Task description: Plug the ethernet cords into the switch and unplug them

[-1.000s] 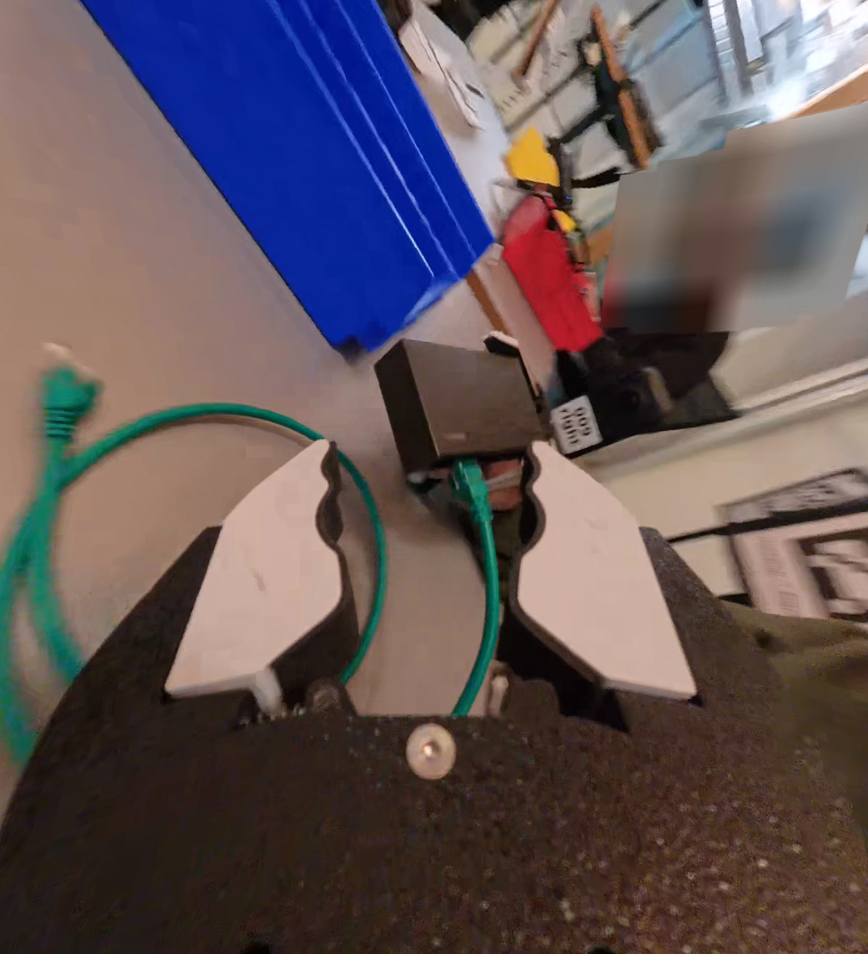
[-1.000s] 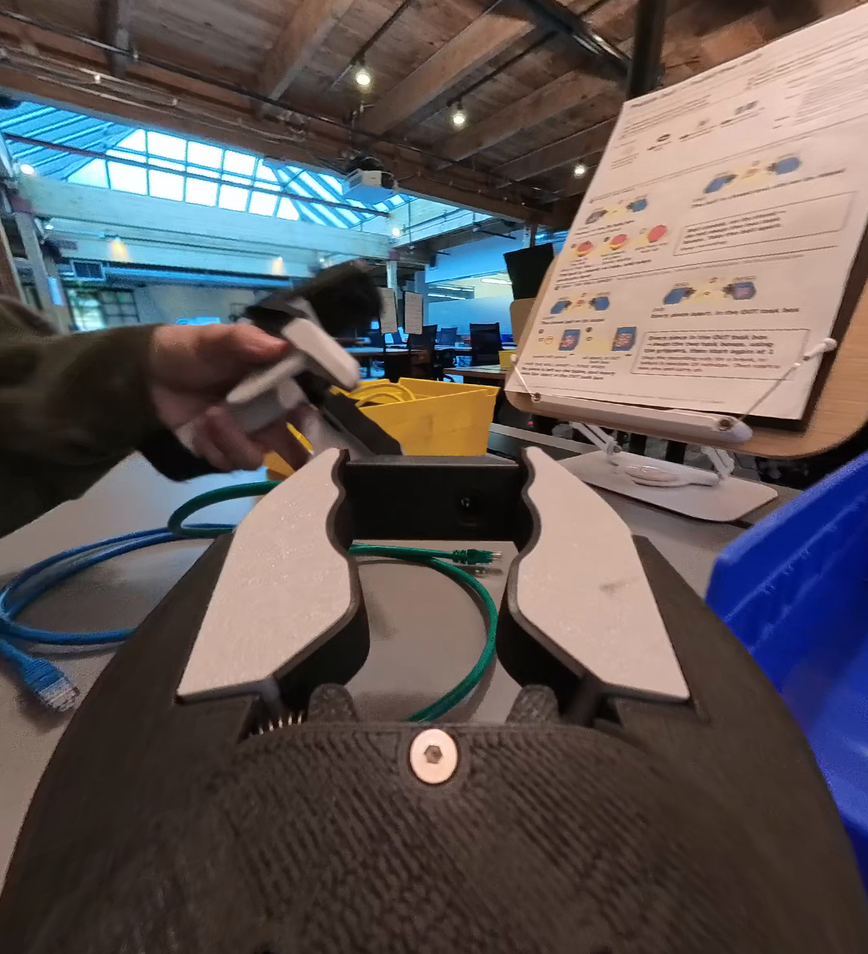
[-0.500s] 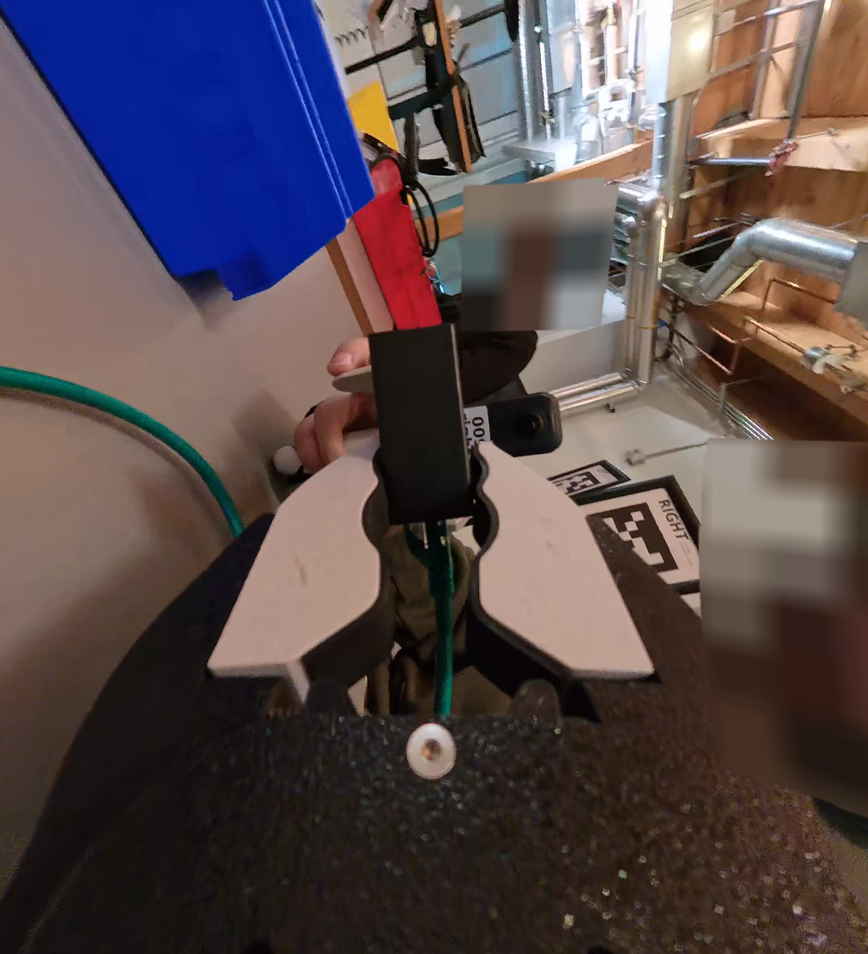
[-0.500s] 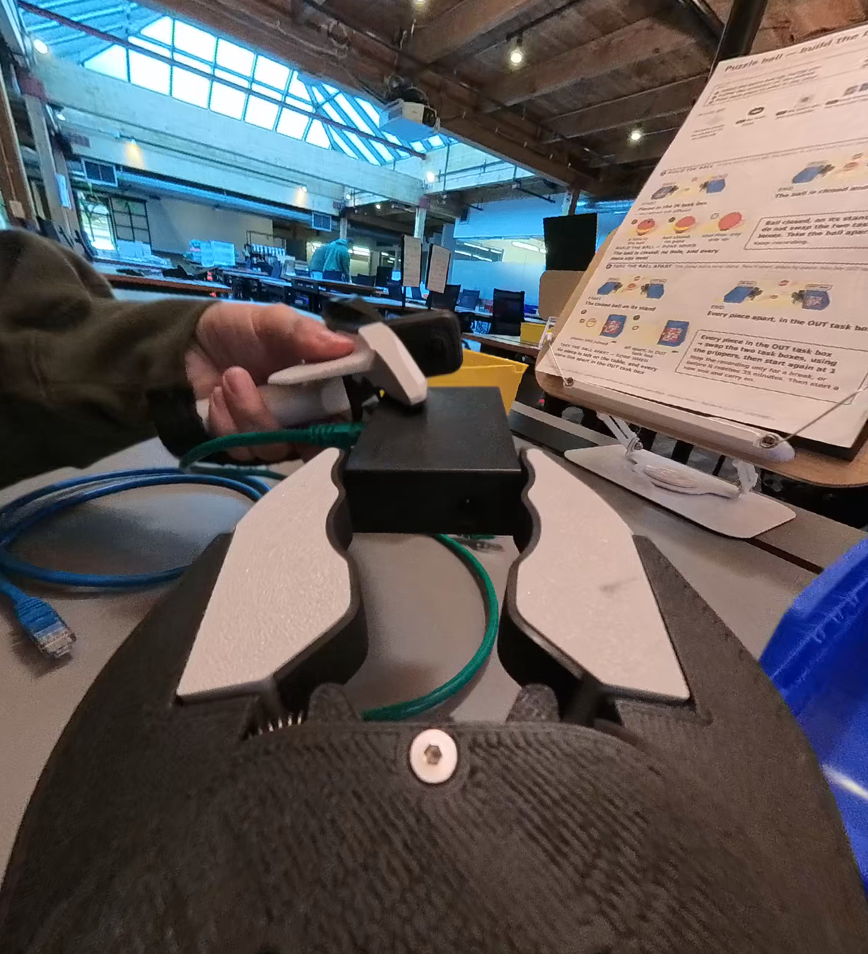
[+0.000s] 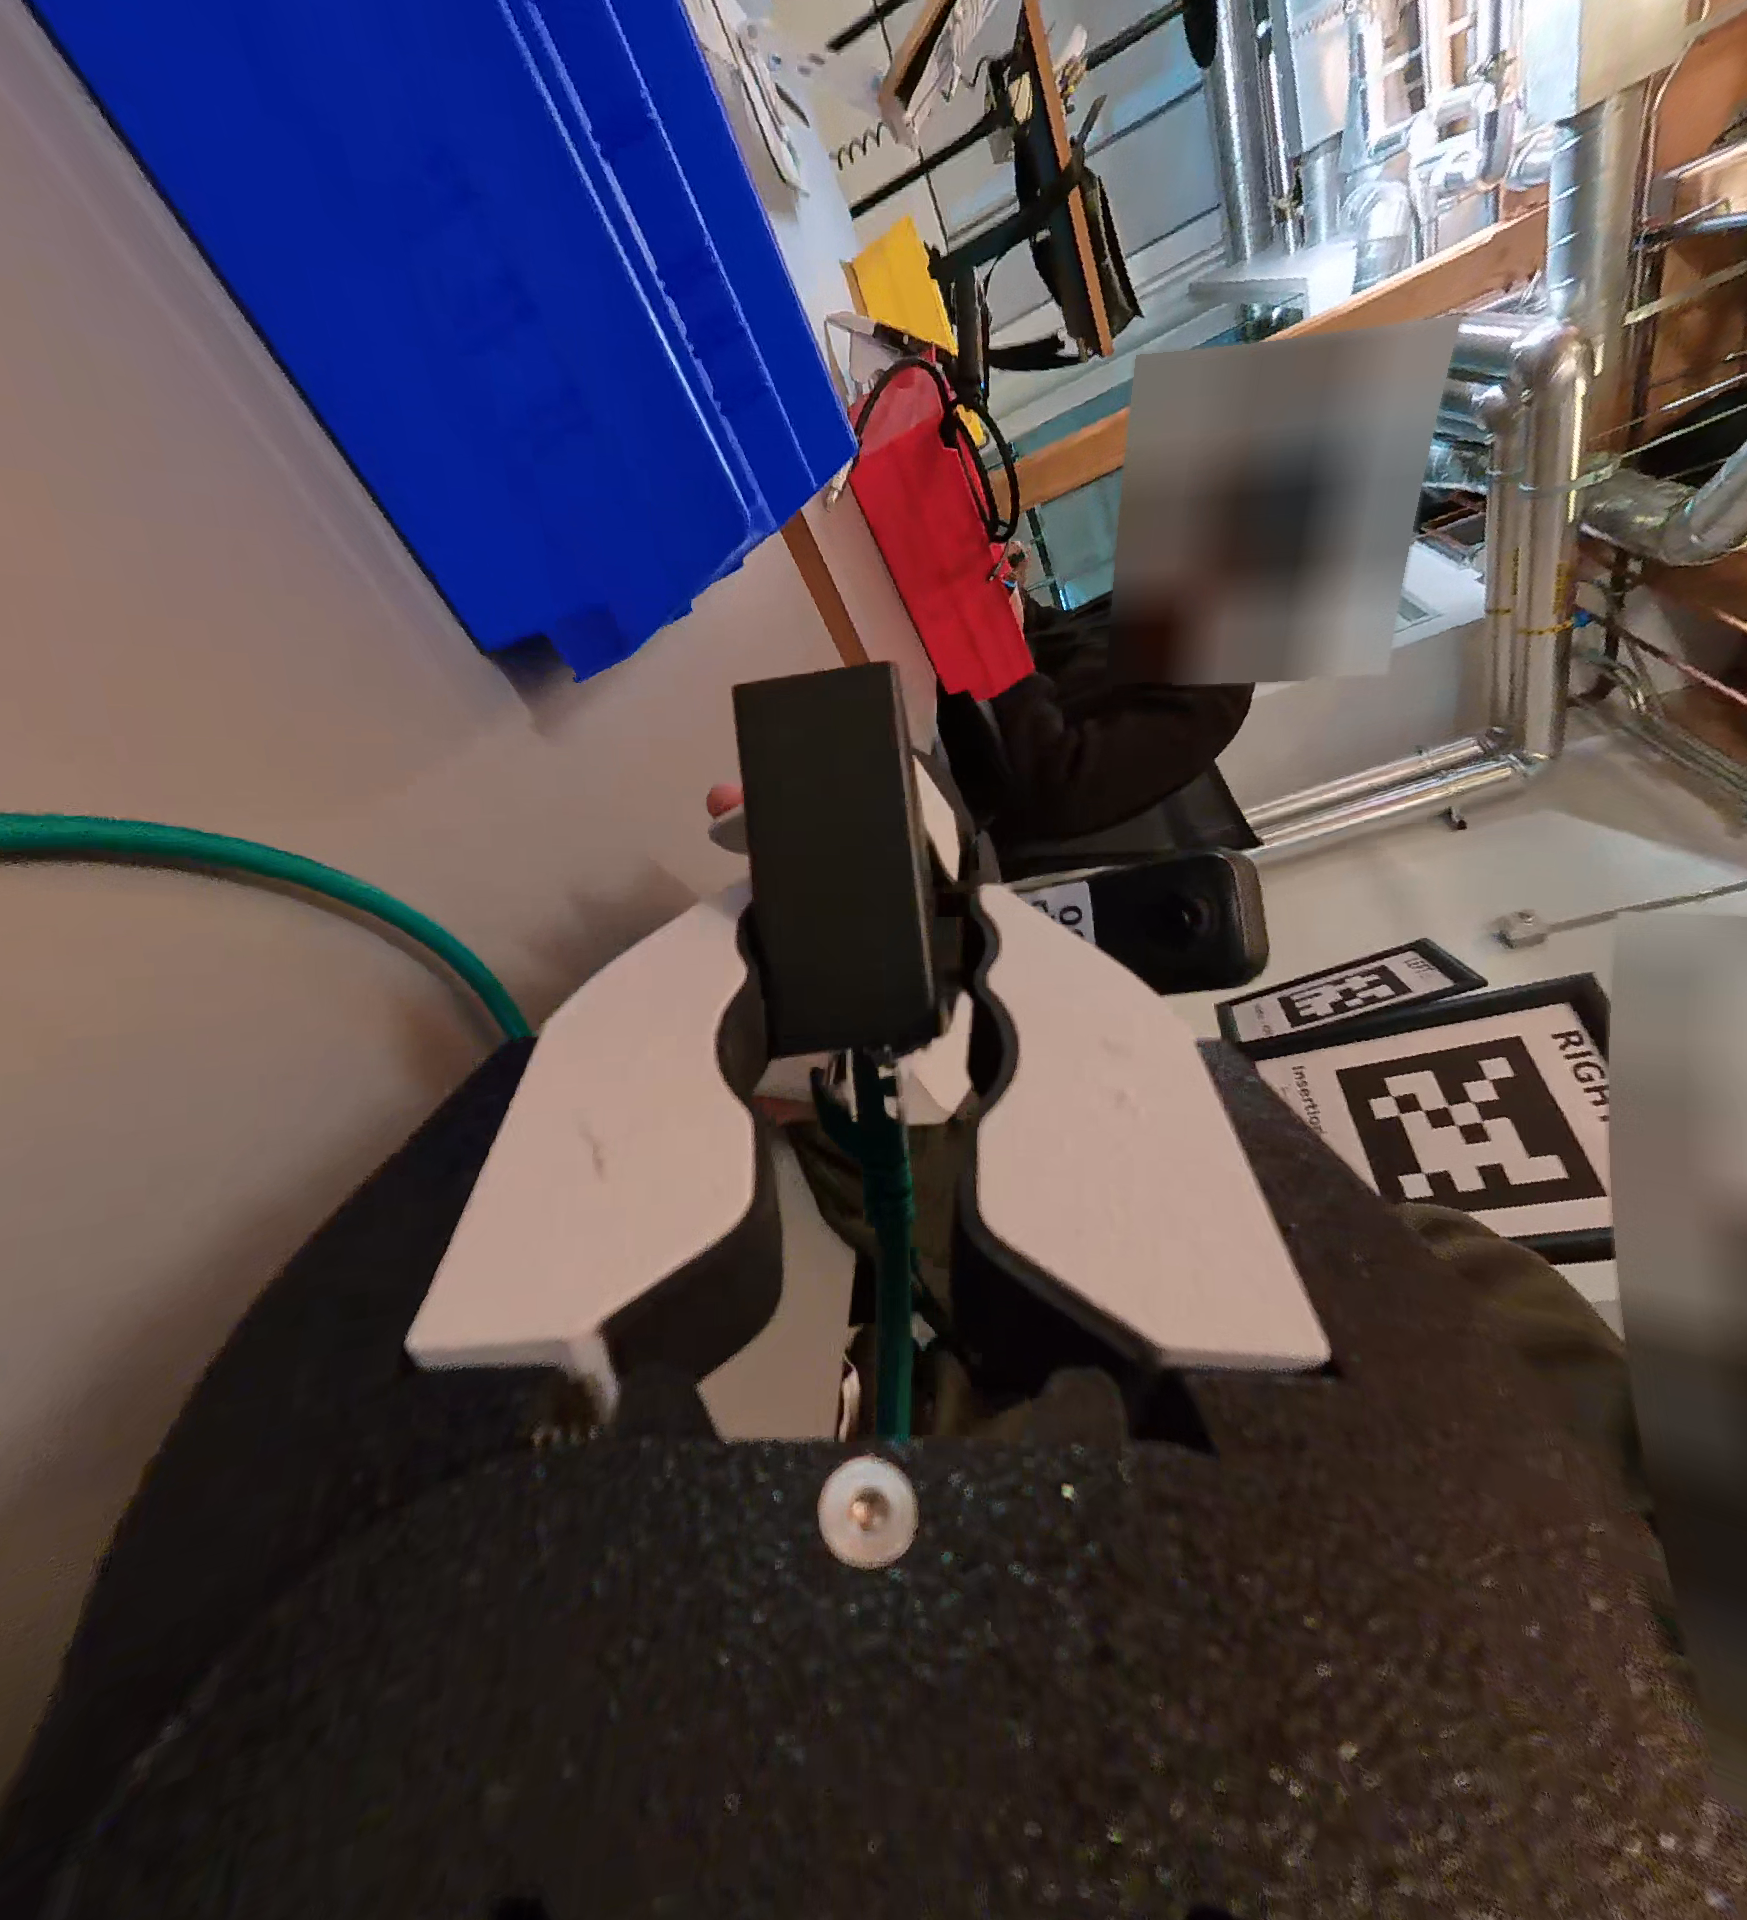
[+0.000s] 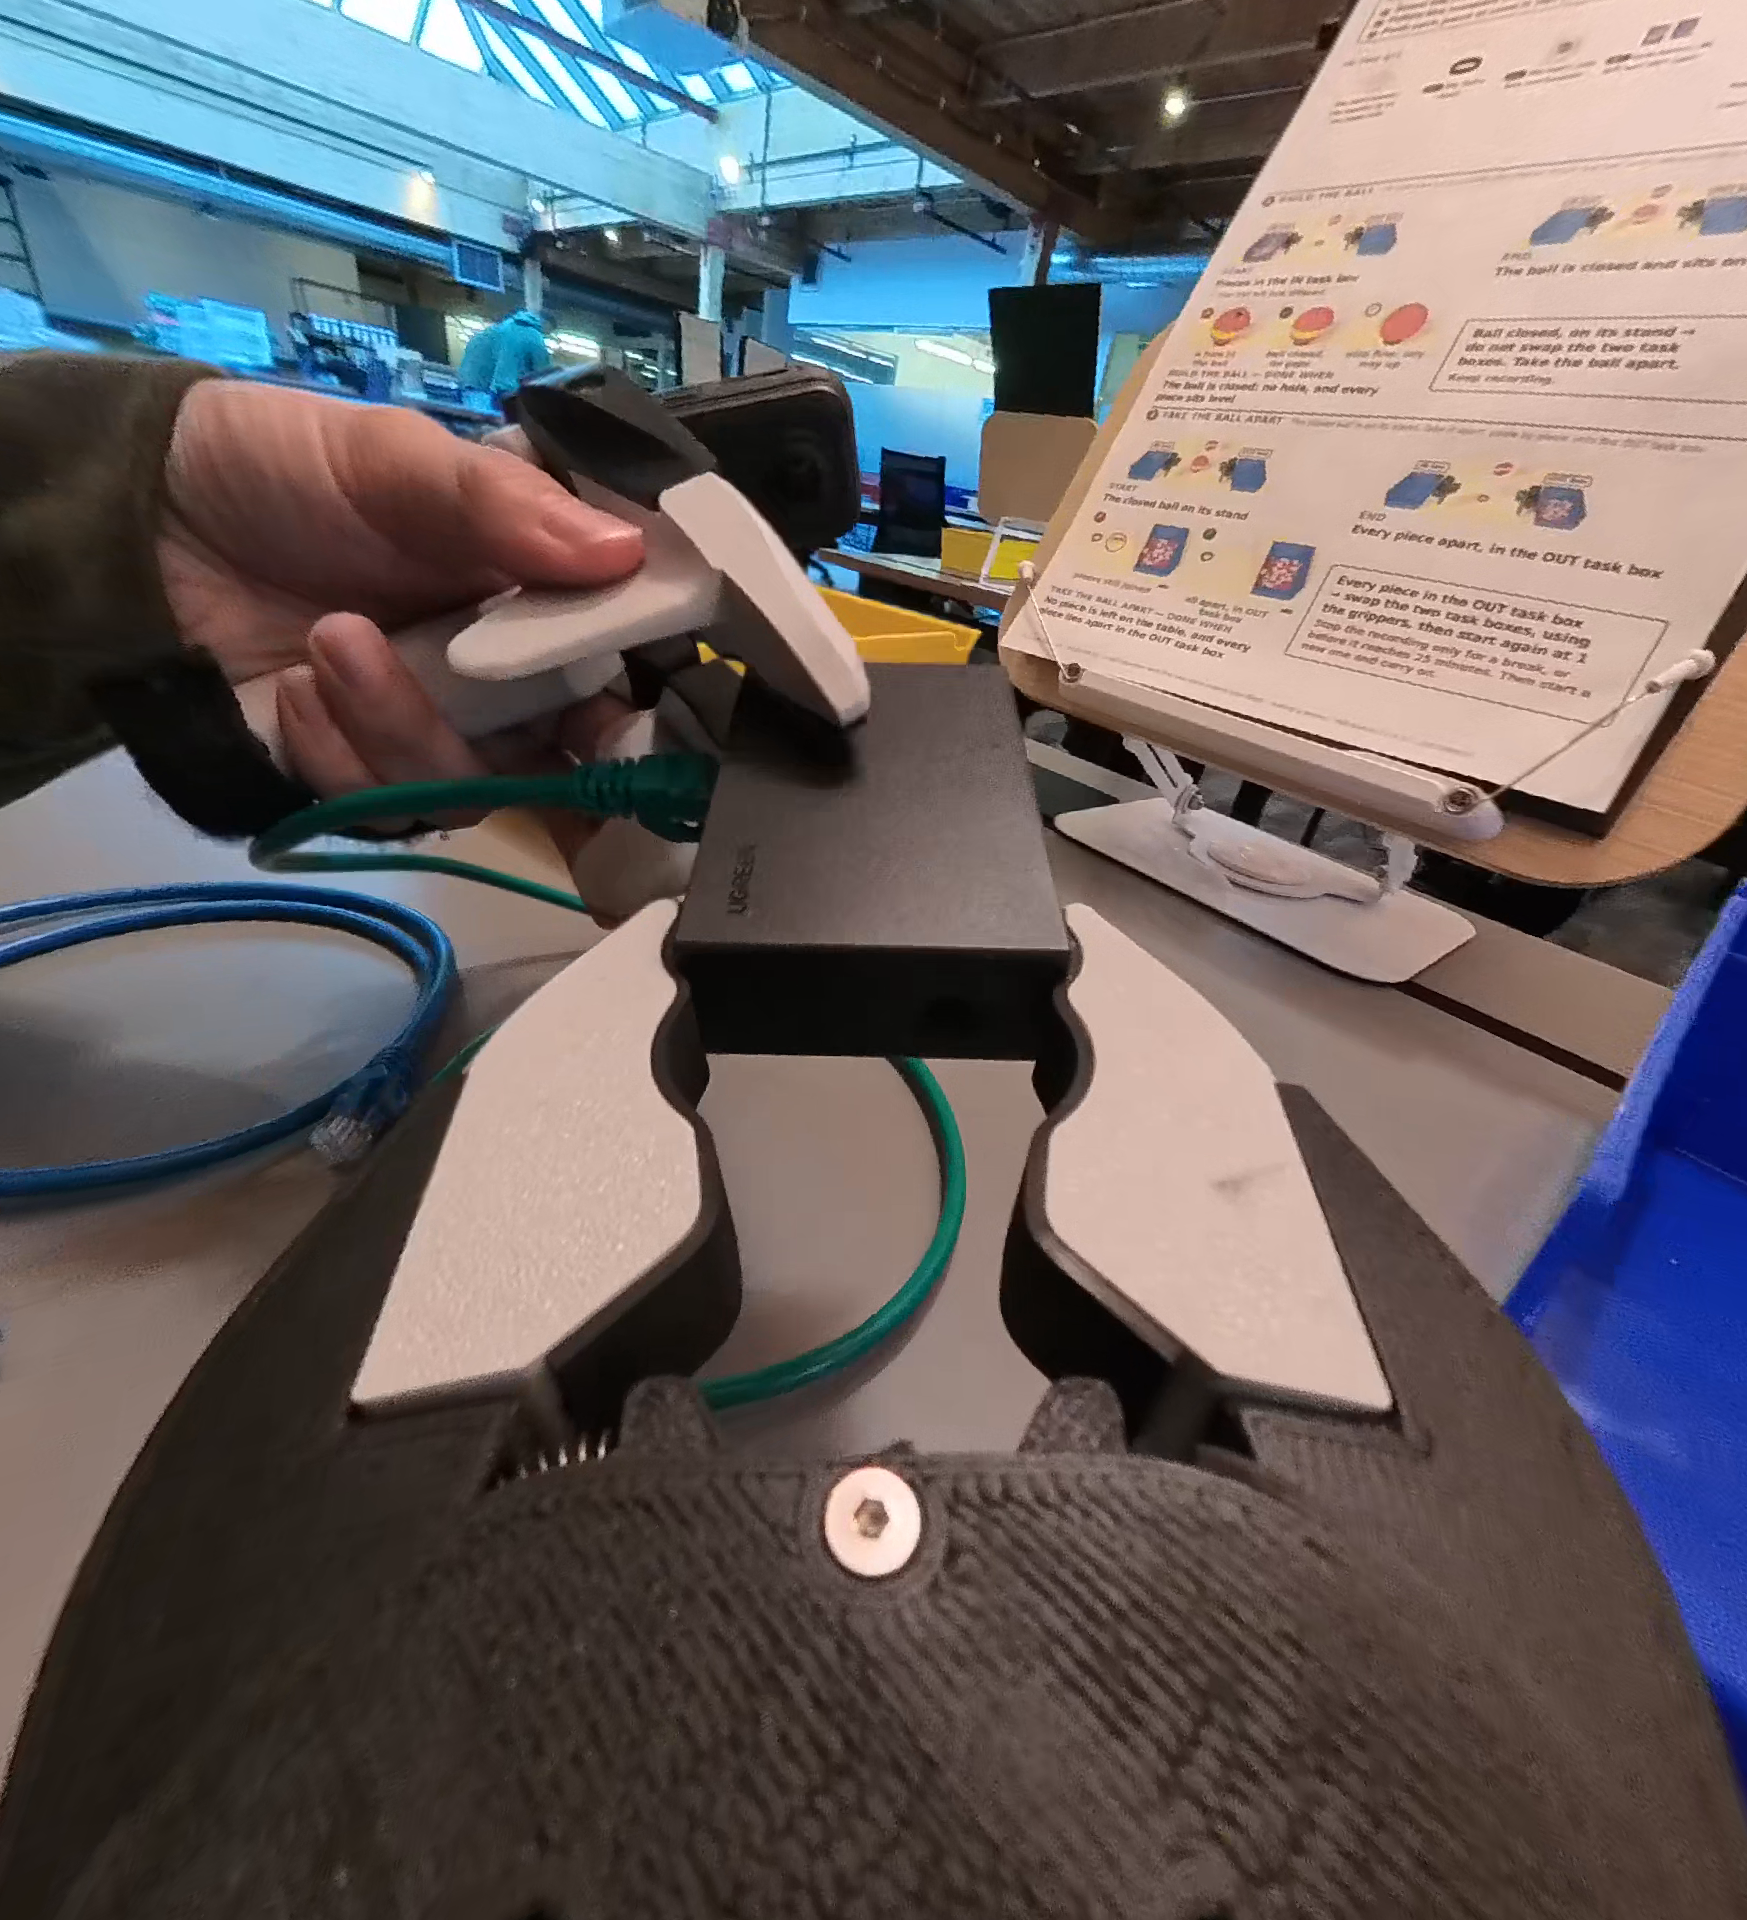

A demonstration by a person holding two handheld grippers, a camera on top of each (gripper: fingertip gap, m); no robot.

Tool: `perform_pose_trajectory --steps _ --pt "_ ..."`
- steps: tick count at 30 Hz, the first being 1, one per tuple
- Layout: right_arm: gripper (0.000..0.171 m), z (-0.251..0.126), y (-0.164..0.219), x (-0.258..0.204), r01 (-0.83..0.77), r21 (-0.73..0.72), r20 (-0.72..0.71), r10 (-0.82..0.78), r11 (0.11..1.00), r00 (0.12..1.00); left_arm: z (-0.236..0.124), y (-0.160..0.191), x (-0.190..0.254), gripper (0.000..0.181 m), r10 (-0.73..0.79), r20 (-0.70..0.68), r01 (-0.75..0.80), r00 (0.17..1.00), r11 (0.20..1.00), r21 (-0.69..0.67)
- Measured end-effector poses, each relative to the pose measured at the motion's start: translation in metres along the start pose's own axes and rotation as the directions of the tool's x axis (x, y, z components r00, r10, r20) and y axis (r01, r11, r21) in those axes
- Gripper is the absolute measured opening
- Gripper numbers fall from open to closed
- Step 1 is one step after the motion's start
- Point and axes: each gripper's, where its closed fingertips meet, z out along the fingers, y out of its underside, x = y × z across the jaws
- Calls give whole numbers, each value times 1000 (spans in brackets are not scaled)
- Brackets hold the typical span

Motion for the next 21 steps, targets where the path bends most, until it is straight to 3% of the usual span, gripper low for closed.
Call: perform_pose_trajectory --steps 5,10,14,21 --pt "63 0 1 4 -33 -4 -12 33 999 999 -11 -11 0 45 29 -28 -26 999 996 86" --pt "62 -7 -5 19 -175 59 -9 176 983 984 -30 -22 -2 45 118 62 -127 991 978 166" --pt "62 -10 -7 24 -229 88 13 228 970 973 -40 -23 1 40 231 163 -258 959 951 172" --pt "62 -8 -6 21 -205 74 10 205 976 979 -35 -11 -5 39 248 193 -271 949 957 102"
